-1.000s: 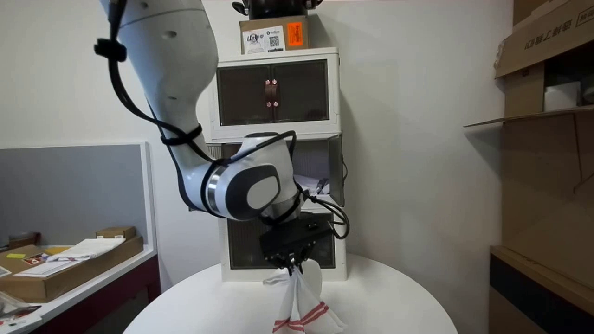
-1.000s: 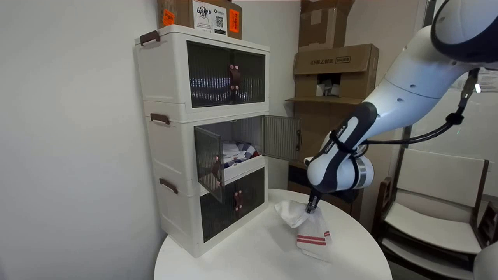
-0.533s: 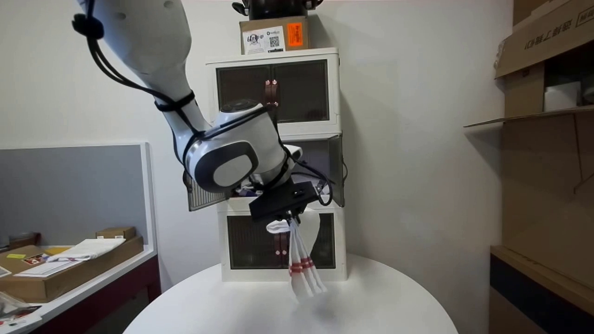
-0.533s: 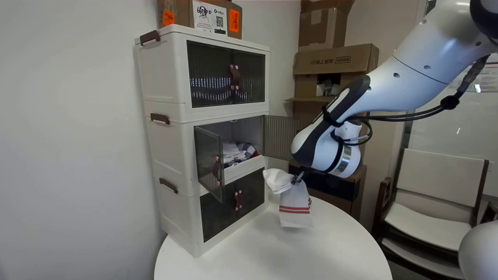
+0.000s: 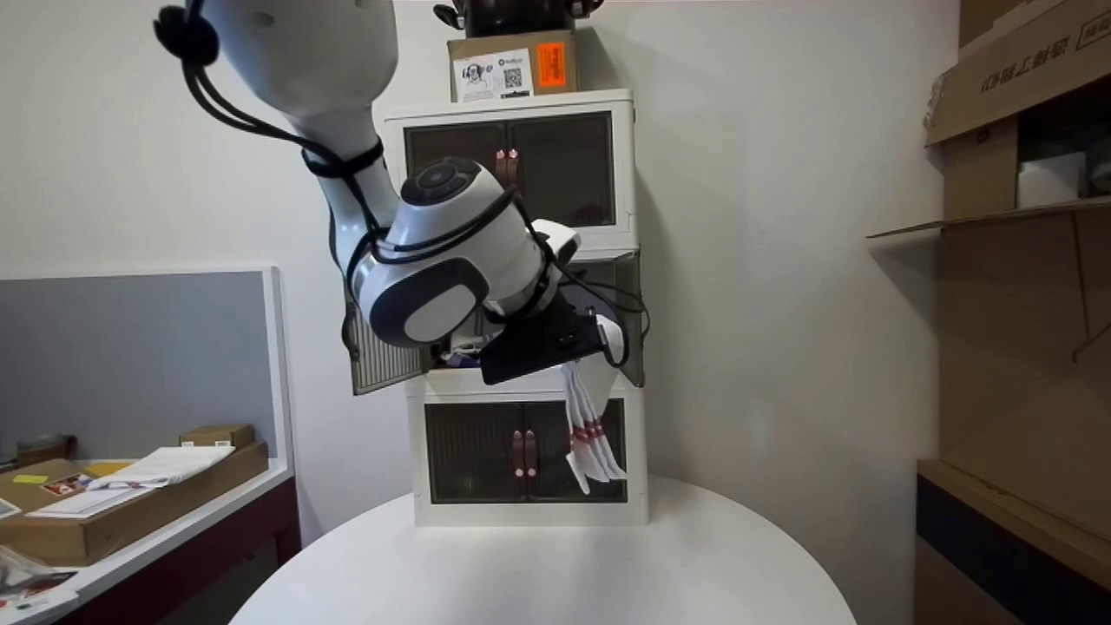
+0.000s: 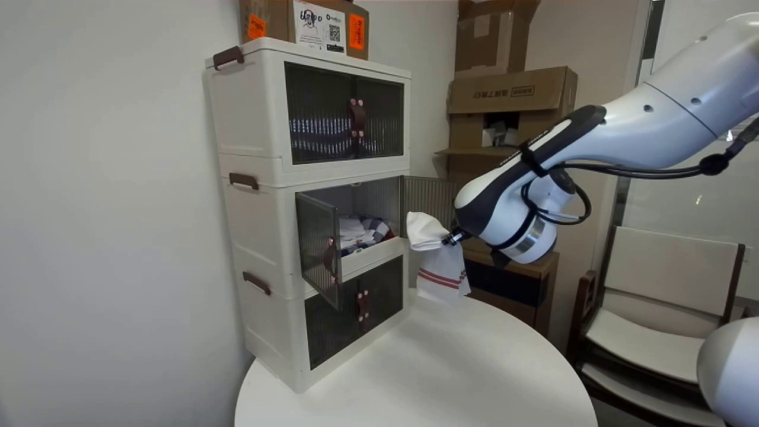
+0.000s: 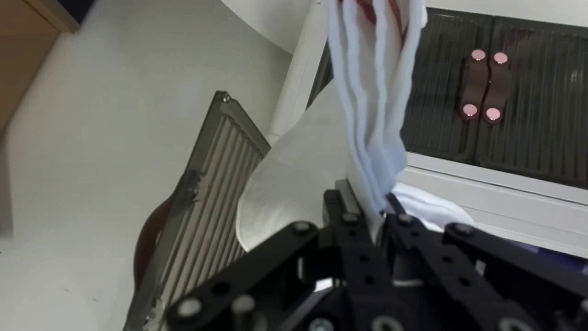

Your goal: Put the towel inside the shelf in the middle

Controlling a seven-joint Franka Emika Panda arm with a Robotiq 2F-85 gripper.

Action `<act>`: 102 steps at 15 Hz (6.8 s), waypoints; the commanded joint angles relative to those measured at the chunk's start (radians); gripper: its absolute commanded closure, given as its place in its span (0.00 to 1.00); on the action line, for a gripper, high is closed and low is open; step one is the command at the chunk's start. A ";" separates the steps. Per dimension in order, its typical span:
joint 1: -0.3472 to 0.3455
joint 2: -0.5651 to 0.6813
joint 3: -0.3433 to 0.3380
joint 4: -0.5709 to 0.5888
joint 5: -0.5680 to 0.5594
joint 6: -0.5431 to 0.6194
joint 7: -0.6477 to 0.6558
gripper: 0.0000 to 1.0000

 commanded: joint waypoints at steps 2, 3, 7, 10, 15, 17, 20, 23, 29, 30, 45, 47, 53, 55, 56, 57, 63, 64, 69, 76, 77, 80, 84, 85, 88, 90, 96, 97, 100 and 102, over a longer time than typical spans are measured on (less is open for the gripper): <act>-0.181 0.101 0.101 -0.103 -0.290 -0.028 0.332 0.98; -0.124 0.024 0.150 -0.056 -0.214 -0.088 0.413 0.98; -0.060 -0.003 0.227 0.014 -0.275 -0.205 0.674 0.98; 0.053 -0.072 0.195 0.105 -0.327 -0.218 0.838 0.98; 0.129 -0.078 0.155 0.141 -0.308 -0.204 0.846 0.92; 0.136 -0.091 0.145 0.151 -0.308 -0.206 0.852 0.92; 0.136 -0.092 0.137 0.151 -0.308 -0.206 0.852 0.92; 0.177 -0.115 0.087 0.144 -0.274 -0.136 0.875 0.98; 0.532 -0.066 -0.309 0.234 -0.303 -0.084 1.081 0.98; 0.609 -0.038 -0.385 0.263 -0.308 -0.096 1.094 0.98; 1.007 0.359 -0.753 0.918 -0.250 -0.187 1.102 0.98; 1.009 0.395 -0.744 0.996 -0.248 -0.225 1.104 0.98; 1.000 0.503 -0.653 1.162 -0.255 -0.336 1.084 0.98; 0.992 0.532 -0.614 1.194 -0.255 -0.369 1.074 0.98; 0.991 0.542 -0.603 1.206 -0.253 -0.385 1.075 0.98; 0.992 0.548 -0.598 1.216 -0.251 -0.403 1.077 0.98; 0.984 0.536 -0.612 1.224 -0.255 -0.498 1.081 0.98; 1.002 0.518 -0.645 1.225 -0.203 -0.516 1.043 0.98; 1.055 0.483 -0.760 1.257 -0.166 -0.629 0.999 0.98; 1.128 0.459 -0.884 1.311 -0.093 -0.780 0.914 0.98; 1.138 0.455 -0.900 1.317 -0.084 -0.801 0.903 0.98; 1.171 0.438 -0.965 1.330 -0.063 -0.864 0.887 0.98; 1.194 0.430 -0.996 1.312 -0.025 -0.862 0.870 0.77; 1.195 0.429 -0.998 1.312 -0.025 -0.864 0.869 0.70; 1.195 0.429 -0.999 1.312 -0.025 -0.865 0.867 0.67; 1.195 0.429 -0.999 1.312 -0.025 -0.865 0.867 0.67; 1.202 0.428 -1.011 1.311 -0.033 -0.847 0.875 0.42; 1.219 0.427 -1.038 1.308 -0.042 -0.815 0.891 0.41; 1.265 0.432 -1.109 1.310 -0.067 -0.757 0.895 0.20; 1.282 0.445 -1.129 1.318 -0.080 -0.692 0.866 0.05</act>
